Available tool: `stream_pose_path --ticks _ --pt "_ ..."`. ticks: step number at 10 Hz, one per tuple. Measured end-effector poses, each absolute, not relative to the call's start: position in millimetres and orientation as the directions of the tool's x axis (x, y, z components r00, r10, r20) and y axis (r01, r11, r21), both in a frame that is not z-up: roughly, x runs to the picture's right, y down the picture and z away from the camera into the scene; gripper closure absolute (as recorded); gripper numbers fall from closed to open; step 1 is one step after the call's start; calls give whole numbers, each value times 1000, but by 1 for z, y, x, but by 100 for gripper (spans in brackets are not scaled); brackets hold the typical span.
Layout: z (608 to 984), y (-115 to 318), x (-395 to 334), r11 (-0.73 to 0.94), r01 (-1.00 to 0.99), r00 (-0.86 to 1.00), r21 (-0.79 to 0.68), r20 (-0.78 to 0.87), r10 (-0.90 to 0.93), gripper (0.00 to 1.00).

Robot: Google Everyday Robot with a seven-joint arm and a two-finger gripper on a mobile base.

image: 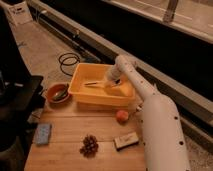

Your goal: Wipe tray with brush

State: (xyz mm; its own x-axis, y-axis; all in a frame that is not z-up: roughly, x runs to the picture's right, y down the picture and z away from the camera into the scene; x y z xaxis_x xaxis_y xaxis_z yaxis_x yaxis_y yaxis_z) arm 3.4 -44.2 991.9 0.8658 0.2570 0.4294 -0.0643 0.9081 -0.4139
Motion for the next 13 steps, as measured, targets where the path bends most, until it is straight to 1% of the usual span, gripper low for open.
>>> stream_pose_path --ticks 2,4,6,8,10,13 --pt "976 -30 10 907 -59 863 -417 435 256 100" --pt "968 -23 27 902 -75 874 -426 407 265 100" --pt "973 -25 55 895 -100 890 -434 363 275 100" --pt "986 -35 67 893 -104 901 -437 338 270 100" --pt "994 -43 59 897 -91 902 -433 346 258 100" --pt "994 -43 16 900 -30 888 -434 402 224 100"
